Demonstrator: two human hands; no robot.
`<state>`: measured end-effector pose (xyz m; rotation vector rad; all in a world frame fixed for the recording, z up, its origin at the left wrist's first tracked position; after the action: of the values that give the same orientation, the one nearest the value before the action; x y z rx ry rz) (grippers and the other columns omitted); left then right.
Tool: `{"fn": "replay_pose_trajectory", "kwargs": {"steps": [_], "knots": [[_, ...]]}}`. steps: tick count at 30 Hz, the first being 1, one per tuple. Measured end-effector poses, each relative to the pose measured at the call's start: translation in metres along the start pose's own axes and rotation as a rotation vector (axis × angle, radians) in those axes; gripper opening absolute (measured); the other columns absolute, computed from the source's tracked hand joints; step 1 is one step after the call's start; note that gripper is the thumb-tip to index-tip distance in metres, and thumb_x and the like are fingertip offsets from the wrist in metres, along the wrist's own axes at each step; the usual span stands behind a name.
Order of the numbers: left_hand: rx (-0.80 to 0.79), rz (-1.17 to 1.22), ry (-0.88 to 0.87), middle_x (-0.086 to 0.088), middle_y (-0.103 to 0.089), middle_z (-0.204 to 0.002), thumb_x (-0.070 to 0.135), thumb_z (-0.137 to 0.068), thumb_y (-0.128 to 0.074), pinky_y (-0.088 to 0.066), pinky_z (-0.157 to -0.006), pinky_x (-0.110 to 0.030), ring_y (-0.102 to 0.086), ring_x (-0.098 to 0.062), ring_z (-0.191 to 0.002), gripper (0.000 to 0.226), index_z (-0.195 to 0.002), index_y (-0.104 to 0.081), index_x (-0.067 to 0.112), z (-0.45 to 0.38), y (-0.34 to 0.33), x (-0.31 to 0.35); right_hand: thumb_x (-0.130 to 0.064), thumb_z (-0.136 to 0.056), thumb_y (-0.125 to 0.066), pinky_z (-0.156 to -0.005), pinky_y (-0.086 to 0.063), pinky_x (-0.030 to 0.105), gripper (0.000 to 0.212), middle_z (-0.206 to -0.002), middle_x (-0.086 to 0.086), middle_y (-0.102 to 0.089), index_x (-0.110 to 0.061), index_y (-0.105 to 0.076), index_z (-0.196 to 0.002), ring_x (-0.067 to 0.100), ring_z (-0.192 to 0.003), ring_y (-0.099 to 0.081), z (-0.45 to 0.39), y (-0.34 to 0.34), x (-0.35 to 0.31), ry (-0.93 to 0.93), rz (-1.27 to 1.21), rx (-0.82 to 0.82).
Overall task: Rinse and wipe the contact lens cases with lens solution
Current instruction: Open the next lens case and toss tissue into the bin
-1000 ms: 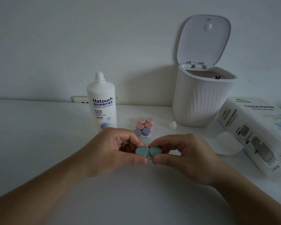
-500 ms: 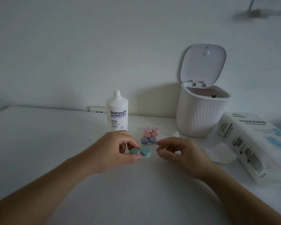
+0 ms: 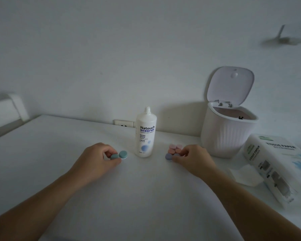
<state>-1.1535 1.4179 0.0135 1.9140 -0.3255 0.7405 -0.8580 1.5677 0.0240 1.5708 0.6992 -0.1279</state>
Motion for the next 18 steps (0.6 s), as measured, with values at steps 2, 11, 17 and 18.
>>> {"fn": "replay_pose_trajectory", "kwargs": {"steps": [2,11,17,18], "knots": [[0.024,-0.024,0.045,0.012,-0.065,-0.079,0.035,-0.073,-0.084,-0.039,-0.058,-0.02,-0.058,0.003,-0.065,0.013,-0.074,-0.071,0.034,-0.003,0.002,-0.007,-0.056,-0.076,-0.073,-0.046,-0.035,0.023,0.04,-0.06,-0.006,-0.06,-0.017,-0.068,-0.068,0.013,-0.06,-0.057,-0.001,-0.002,-0.002,-0.015,0.026,0.015],[0.015,-0.083,0.141,0.014,-0.065,-0.08,0.048,-0.069,-0.086,-0.049,-0.067,-0.029,-0.063,-0.007,-0.076,0.029,-0.081,-0.065,0.03,-0.005,0.001,-0.018,-0.053,-0.075,-0.072,-0.047,-0.037,0.022,0.035,-0.065,-0.006,-0.061,-0.02,-0.063,-0.066,0.012,-0.061,-0.057,0.004,0.0,-0.003,-0.039,0.076,-0.011],[0.133,-0.106,-0.067,0.015,-0.056,-0.084,0.05,-0.073,-0.084,-0.038,-0.059,-0.022,-0.055,-0.001,-0.07,0.04,-0.105,-0.066,0.033,0.012,0.005,0.015,-0.062,-0.074,-0.067,-0.065,-0.053,0.031,0.034,-0.079,-0.008,-0.066,-0.028,-0.065,-0.079,0.011,-0.07,-0.062,0.016,0.006,0.005,-0.009,0.144,-0.12],[0.11,-0.073,-0.131,0.016,-0.056,-0.084,0.051,-0.074,-0.083,-0.039,-0.06,-0.021,-0.055,-0.003,-0.068,0.039,-0.105,-0.067,0.034,0.016,0.0,0.027,-0.058,-0.077,-0.067,-0.069,-0.054,0.032,0.029,-0.081,-0.01,-0.066,-0.03,-0.066,-0.083,0.01,-0.073,-0.061,0.019,0.006,0.005,0.016,0.147,-0.134]]}}
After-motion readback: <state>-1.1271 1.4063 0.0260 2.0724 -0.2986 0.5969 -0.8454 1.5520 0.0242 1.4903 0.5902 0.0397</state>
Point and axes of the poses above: each hand's wrist, its own z-axis away from the middle knuckle, its own y-axis out of the back of the hand, x = y × z, the point moved 6 cm from there along -z, towards the middle knuckle
